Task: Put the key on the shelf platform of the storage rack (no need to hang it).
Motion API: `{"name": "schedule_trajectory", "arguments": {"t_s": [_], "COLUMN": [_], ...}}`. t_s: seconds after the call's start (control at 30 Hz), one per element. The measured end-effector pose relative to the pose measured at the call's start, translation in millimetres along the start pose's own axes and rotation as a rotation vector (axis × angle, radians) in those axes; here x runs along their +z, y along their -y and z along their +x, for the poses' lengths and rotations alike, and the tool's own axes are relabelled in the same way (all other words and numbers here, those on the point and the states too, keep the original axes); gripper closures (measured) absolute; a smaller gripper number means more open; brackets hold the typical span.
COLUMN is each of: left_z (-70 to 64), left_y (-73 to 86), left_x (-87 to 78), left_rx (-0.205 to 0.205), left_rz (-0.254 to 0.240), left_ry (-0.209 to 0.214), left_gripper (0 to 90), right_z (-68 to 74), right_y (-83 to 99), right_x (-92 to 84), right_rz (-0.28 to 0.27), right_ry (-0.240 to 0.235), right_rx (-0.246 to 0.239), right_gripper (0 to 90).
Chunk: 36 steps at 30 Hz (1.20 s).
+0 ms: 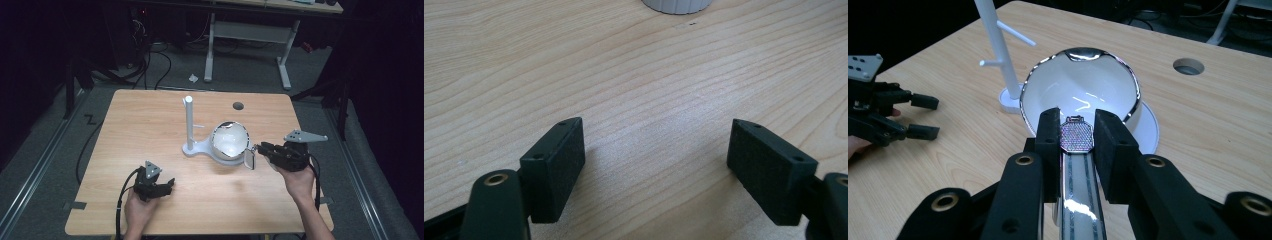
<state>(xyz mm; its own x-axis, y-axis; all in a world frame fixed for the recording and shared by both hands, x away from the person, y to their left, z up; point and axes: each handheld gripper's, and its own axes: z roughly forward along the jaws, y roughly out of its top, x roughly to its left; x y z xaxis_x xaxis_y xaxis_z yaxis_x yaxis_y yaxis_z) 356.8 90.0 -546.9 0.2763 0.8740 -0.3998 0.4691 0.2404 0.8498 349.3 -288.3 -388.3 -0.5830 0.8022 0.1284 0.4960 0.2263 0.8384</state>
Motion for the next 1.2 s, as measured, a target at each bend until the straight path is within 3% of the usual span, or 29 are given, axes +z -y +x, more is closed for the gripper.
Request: {"name": "schedule_trajectory", "arguments": {"t_s": [0.57,0.93,1.2], "left_z": [-0.1,-0.2,0.1], "left_y": [0.2,0.2,-0.2], "left_x": [-0.1,0.0,0.0], "left_rx": [0.004,0.002,-0.002], "left_rz": [0.003,0.001,0.001], "left_ry": [0.001,0.001,0.002], "left_gripper": [23.3,23.4,23.5], "right_z": [0.1,-3.6,-8.0], "right_y": [-31.1,-38.3,-42.5], "right_x": [20.0,42.7,48.6], "right_rz": [-0.002,0.032,0.044], "right_ry": [0.004,0.013,0.032], "right_rx": [-0.016,-0.009,-0.024], "right_gripper": [74.4,74.4,74.3]}}
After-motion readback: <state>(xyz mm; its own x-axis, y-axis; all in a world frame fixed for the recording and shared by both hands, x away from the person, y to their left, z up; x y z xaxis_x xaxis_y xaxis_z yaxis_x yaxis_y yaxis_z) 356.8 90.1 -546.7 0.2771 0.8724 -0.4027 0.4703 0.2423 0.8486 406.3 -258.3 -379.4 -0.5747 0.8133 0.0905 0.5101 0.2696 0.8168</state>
